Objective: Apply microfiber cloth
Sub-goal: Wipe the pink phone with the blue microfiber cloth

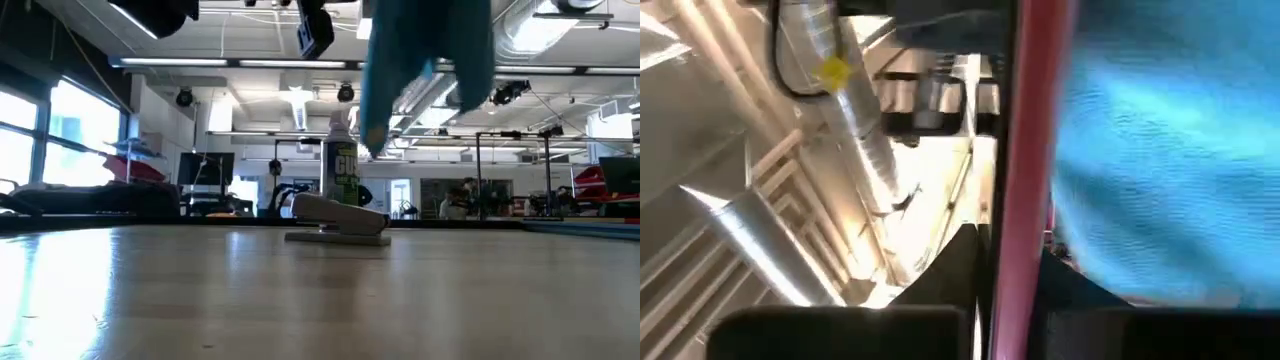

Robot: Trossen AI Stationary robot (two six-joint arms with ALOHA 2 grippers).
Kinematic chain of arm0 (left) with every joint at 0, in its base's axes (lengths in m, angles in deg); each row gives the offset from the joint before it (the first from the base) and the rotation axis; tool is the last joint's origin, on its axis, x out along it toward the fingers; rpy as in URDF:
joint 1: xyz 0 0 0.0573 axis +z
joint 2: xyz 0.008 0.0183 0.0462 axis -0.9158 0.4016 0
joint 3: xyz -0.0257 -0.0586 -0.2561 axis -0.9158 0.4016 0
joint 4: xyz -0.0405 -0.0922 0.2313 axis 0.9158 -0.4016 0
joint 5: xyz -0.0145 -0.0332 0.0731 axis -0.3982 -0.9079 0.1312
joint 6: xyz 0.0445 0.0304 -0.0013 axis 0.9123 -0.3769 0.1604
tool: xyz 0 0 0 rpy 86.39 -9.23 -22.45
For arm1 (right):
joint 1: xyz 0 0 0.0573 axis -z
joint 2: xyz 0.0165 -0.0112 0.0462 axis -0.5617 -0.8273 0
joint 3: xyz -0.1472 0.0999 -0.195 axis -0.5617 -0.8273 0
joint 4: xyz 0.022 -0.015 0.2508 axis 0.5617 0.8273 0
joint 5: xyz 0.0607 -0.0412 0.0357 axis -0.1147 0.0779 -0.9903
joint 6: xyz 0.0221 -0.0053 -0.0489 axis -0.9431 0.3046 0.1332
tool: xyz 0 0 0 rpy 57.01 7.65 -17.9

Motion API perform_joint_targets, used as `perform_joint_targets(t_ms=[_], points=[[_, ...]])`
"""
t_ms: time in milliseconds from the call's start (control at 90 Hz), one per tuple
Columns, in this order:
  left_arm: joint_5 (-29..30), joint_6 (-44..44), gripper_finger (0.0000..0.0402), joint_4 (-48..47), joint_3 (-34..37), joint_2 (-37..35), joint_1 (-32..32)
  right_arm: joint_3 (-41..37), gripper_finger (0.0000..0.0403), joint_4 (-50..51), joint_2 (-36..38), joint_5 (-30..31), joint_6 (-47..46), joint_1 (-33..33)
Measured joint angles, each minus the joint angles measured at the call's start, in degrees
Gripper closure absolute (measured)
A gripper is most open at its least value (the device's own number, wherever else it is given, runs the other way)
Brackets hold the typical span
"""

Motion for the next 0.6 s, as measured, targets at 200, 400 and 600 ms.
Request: perform_joint_targets(t_ms=[200, 400, 600], points=[[-0.17, 0.12, 0.0392, -1.08, 0.07, 0.04, 0.2, 0.22, 0.0403, -3.75, 3.44, 4.86, 1.27, 1.4], [-1.54, -0.2, 0.0392, -4.38, 0.09, 0.06, 0.44, 0.22, 0.0403, -8.26, -2.47, 3.19, 4.36, 4.03], [-0.53, -4.09, 0.0392, -3.87, 0.35, 0.32, 0.49, 0.24, 0.0403, -13.78, -10.79, -0.07, 8.68, 4.09]])
